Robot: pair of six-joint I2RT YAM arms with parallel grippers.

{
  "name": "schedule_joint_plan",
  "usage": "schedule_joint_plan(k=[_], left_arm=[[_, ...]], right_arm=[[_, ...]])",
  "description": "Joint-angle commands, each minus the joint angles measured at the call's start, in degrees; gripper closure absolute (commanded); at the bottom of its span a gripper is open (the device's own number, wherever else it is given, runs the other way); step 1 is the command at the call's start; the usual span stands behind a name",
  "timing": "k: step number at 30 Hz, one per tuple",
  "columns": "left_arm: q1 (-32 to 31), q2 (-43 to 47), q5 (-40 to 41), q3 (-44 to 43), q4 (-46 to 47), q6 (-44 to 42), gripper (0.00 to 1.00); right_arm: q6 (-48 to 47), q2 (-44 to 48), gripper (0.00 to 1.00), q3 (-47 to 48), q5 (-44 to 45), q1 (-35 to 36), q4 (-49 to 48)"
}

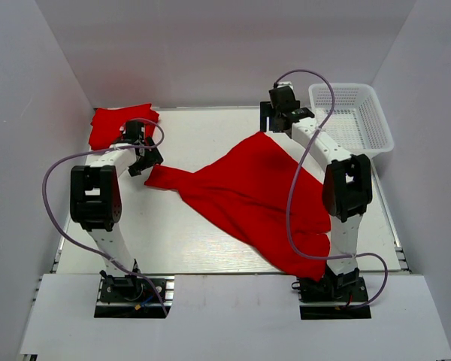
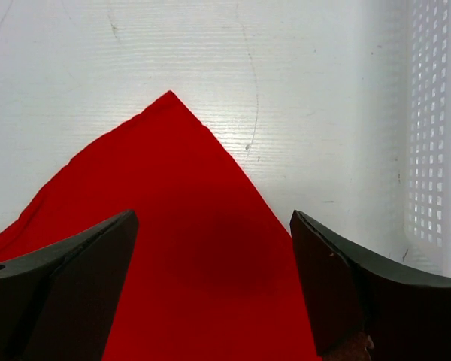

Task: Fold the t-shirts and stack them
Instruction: Flatten out the tshirt

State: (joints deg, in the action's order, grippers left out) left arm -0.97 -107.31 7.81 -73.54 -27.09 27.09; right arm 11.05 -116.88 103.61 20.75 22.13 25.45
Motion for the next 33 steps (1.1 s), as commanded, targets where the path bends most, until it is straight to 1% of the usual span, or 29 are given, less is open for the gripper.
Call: schedule_joint_plan(k=[1,5,6,7,9,11,12,13,16,17,19,20,21,22,24,26,27,28,31,33], left_arm=[[-0.08,0.17,-1.83,1.72,4.41,-3.01,0.16],[-0.08,-1.32,-2.36,3.14,8.37,-4.59,0.19],[-0.08,-1.85,-2.36,3.14,8.37,-5.64,0.26],[-0.69,-1.85,-2.89,2.62,8.37,-6.17,0.28],[-1.22,-2.56,-2.89,3.92,8.37,-6.88,0.28],[-1.22,-2.56,-3.59,5.94,10.56,-7.49,0.28],[-1.22,-2.56,-3.6,7.78,13.18,-7.49,0.28],[-1.22,-2.56,-4.12,8.4,14.16,-7.49,0.26],[-1.22,-3.08,-4.12,9.03,15.49,-7.49,0.26],[-1.22,-3.08,-3.51,8.24,14.62,-8.19,0.27],[-1.75,-3.87,-2.98,7.53,14.0,-8.2,0.31],[-1.75,-3.87,-3.68,8.58,14.0,-8.98,0.34],[-1.75,-3.87,-2.99,9.11,14.0,-8.99,0.38],[-1.75,-3.87,-2.98,9.11,14.0,-8.99,0.48],[-2.28,-4.4,-2.98,9.64,13.39,-8.99,0.55],[-2.89,-5.19,-2.98,9.12,10.93,-8.99,0.57],[-2.89,-6.06,-1.24,8.59,10.14,-8.99,0.57],[-3.42,-6.94,-1.22,8.59,8.65,-8.99,0.57],[-3.42,-6.95,-1.22,7.97,8.03,-9.51,0.61],[-3.95,-6.95,-2.88,7.97,7.49,-10.04,0.65]], right_arm=[[-2.35,-0.36,0.12,4.14,0.69,-0.51,-2.51],[-3.05,-1.94,0.12,5.28,0.96,-0.51,-3.04],[-3.14,-2.47,0.12,5.54,0.96,-0.6,-2.95],[-3.4,-2.65,0.12,6.24,0.87,-0.51,-2.95],[-3.23,-3.88,0.12,6.95,1.13,-0.6,-2.69],[-2.88,-4.76,0.12,8.44,0.69,-0.86,-1.99],[-2.87,-4.93,0.12,8.45,0.61,-0.95,-1.81],[-2.96,-5.2,0.12,8.27,-0.09,-1.04,-2.07],[-2.61,-5.38,0.12,8.18,-0.63,-0.95,-1.81],[-2.79,-5.2,0.12,8.27,0.59,-0.95,-1.64],[-2.53,-5.2,0.12,8.1,0.25,-0.95,-1.63],[-2.52,-5.37,0.12,8.1,0.43,-1.04,-1.63],[-2.61,-5.38,0.12,7.92,0.52,-1.21,-1.63],[-2.44,-5.2,0.12,8.01,0.6,-1.3,-1.72],[-2.44,-5.55,0.12,8.1,1.48,-1.3,-1.63],[-2.17,-5.55,0.12,8.18,1.66,-1.3,-1.9],[-2.0,-5.55,0.12,8.1,1.66,-1.47,-1.98],[-1.73,-5.55,0.12,8.01,1.66,-1.65,-2.16],[-1.12,-5.38,0.12,7.92,1.48,-1.56,-2.07],[-0.85,-5.38,0.12,7.83,1.31,-1.74,-2.25]])
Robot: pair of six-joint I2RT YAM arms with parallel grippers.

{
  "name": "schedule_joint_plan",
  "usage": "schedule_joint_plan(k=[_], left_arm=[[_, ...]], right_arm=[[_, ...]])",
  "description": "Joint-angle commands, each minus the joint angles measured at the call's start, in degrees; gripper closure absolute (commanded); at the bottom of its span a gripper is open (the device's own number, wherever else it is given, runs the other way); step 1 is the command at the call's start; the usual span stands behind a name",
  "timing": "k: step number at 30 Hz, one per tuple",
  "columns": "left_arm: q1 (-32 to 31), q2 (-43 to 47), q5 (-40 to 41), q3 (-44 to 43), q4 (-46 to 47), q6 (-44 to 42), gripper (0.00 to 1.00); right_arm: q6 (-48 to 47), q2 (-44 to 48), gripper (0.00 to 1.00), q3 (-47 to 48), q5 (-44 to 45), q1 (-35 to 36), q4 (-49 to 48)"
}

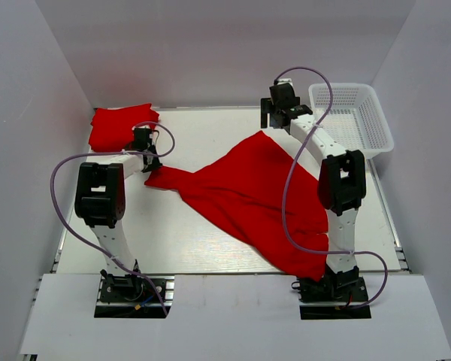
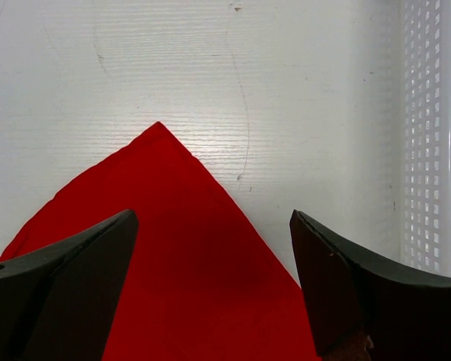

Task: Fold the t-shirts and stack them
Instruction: Flatten out the tshirt

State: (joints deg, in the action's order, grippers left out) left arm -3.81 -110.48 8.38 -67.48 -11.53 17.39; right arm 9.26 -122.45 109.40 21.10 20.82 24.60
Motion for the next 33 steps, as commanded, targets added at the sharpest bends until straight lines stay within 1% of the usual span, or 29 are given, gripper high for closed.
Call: schedule_joint_plan(k=[1,2,3,4,5,9,12,13,15,18,21,26,30,33], left_arm=[[-1.11,-3.78,-4.07,2.53,-7.29,-0.34,0.67],[-1.63,-3.78,-5.82,3.14,-6.32,-0.34,0.73],[-1.64,-3.78,-5.83,3.15,-6.31,-0.34,0.78],[-1.64,-3.78,-6.62,3.15,-6.31,-1.03,0.86],[-1.64,-3.78,-6.62,3.15,-6.31,-1.04,1.0],[-1.64,-1.42,-4.08,3.67,-6.84,-1.65,1.0],[-1.64,3.85,-0.39,4.72,-6.31,-1.13,1.0],[-1.64,6.74,1.27,4.73,-6.31,-1.13,1.0],[-1.64,9.39,2.6,4.73,-6.31,-0.51,1.0],[-1.64,13.6,2.6,5.78,-6.31,0.63,1.0],[-1.64,16.25,2.6,6.31,-6.31,1.77,1.0],[-1.02,18.63,3.22,6.84,-6.84,3.09,1.0],[-1.02,19.77,3.22,6.84,-6.84,3.09,1.0],[-1.02,19.77,2.69,6.84,-7.37,3.09,1.0]], right_arm=[[1.03,0.2,0.12,1.87,0.96,-0.43,-1.48],[1.03,0.37,0.12,1.52,1.04,-0.43,-1.66],[1.03,0.29,0.12,1.34,1.31,-0.43,-1.4],[1.2,0.46,0.12,1.25,1.31,-0.52,-1.4],[1.2,0.46,0.12,0.9,1.66,-0.52,-1.57],[0.59,0.9,0.12,0.64,1.22,-0.69,-1.84],[0.15,0.2,0.12,1.33,-0.18,-0.52,-1.57],[-0.03,-0.67,0.12,2.82,-1.66,-0.69,-1.66],[0.06,-2.69,0.12,4.14,-2.03,-0.69,-1.05],[0.5,-5.85,0.12,8.27,-3.79,-0.69,-0.43],[0.94,-8.49,0.12,10.04,-5.98,-0.69,-1.13],[0.85,-12.97,0.12,12.32,-7.48,-0.6,-3.76],[0.06,-16.58,0.12,15.66,-6.96,-0.52,-5.78],[-0.03,-18.08,0.11,15.49,-6.78,-0.52,-8.34]])
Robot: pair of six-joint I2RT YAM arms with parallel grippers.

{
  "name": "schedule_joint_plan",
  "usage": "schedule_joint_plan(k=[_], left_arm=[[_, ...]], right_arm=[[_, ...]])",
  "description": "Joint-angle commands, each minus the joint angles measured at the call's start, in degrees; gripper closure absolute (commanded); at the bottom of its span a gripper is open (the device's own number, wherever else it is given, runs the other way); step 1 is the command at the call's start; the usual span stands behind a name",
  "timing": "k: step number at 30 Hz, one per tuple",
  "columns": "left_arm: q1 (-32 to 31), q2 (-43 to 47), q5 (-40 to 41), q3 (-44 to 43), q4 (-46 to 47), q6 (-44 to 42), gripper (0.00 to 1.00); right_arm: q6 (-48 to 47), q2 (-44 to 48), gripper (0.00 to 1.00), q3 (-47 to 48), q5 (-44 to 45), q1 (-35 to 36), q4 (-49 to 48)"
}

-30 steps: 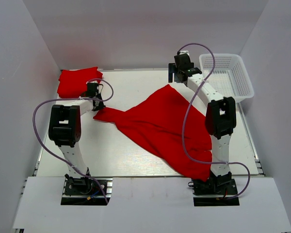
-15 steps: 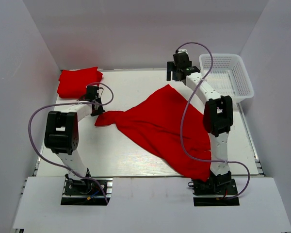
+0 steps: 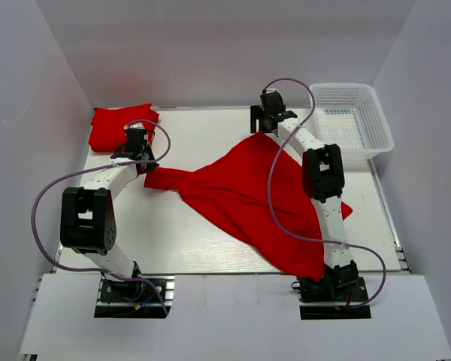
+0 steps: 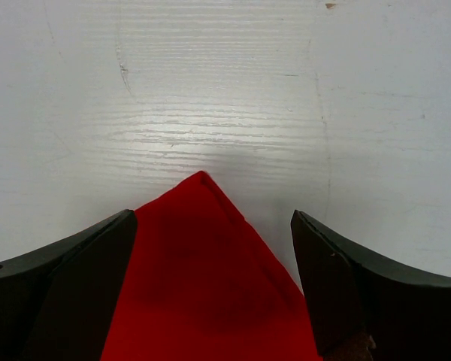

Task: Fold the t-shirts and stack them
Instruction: Flatten out the tshirt

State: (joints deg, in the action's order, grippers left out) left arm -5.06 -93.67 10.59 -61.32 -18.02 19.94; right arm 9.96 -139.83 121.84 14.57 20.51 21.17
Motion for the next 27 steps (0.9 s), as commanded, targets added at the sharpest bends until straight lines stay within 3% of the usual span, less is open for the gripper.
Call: schedule_joint_plan(k=[1,20,23,25,27], left_arm=[[0.23,2.96,0.48,0.68,-0.88,0.53,1.0],[0.23,6.22,-2.42,1.73,-0.88,0.53,1.0],[0.23,6.74,-3.02,2.25,-0.35,0.53,1.0],[0.23,6.74,-3.03,2.26,-0.35,0.53,1.0],[0.23,7.27,-3.03,2.26,-0.35,0.53,1.0]], right_arm=[[-0.73,-0.97,0.11,2.96,0.11,-0.3,-5.26],[7.53,-7.47,0.11,2.87,-3.76,0.23,-4.38],[8.23,-9.84,0.16,6.73,-2.8,0.32,-2.19],[9.11,-10.37,0.26,7.71,-1.13,0.23,-1.57],[9.9,-10.03,0.43,7.28,0.02,0.32,-1.13]])
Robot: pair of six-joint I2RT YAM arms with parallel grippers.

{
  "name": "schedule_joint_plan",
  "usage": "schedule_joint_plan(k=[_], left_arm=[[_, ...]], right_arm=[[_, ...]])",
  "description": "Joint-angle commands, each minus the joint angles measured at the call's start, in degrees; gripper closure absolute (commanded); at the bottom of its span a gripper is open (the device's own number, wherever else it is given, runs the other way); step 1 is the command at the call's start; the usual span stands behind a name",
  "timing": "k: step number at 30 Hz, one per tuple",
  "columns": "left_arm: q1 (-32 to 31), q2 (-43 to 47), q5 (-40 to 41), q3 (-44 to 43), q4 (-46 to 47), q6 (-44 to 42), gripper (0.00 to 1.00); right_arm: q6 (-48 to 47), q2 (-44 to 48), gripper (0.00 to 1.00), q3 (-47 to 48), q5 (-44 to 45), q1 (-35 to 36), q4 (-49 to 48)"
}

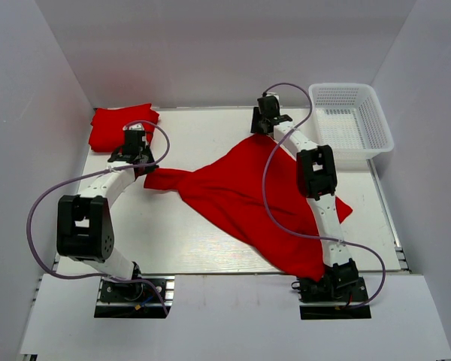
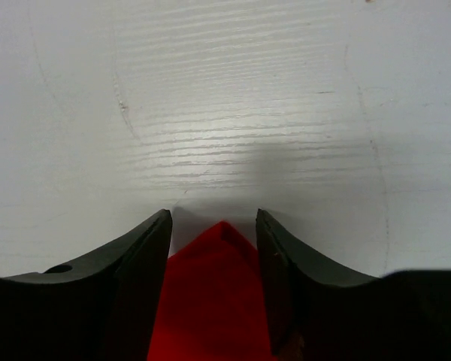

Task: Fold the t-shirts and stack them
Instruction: Flatten out the tshirt

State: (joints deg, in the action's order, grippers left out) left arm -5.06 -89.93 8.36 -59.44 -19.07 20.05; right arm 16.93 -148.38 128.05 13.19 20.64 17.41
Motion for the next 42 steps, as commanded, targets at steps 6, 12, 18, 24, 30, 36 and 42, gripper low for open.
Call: schedule_joint_plan(k=[6,12,18,24,30,36,42], left_arm=[[0.23,4.68,-0.1,0.38,0.09,0.42,1.0],[0.23,4.68,-0.1,0.38,0.09,-0.1,1.0],[0.23,5.2,-0.8,0.38,0.7,-0.1,1.0],[0.23,6.26,-1.94,1.43,1.76,-0.1,1.0],[0.23,6.79,-1.94,1.43,1.76,-0.1,1.0],[0.23,6.79,-1.94,1.43,1.76,-0.1,1.0],[0.23,7.49,-1.94,-1.2,2.28,0.51,1.0]], right_arm=[[3.02,-0.95,0.86,0.1,1.93,0.63,5.17],[3.29,3.35,1.0,-8.58,5.09,0.8,4.57],[3.46,6.43,1.0,-9.39,1.41,0.89,3.69],[3.02,16.35,1.0,-16.34,-8.97,0.89,-6.94],[2.58,18.56,1.0,-15.98,-4.24,0.89,-1.85],[1.79,23.92,1.0,-22.32,-3.0,0.98,-3.44],[0.66,32.7,1.0,-29.25,0.76,0.89,-6.94]])
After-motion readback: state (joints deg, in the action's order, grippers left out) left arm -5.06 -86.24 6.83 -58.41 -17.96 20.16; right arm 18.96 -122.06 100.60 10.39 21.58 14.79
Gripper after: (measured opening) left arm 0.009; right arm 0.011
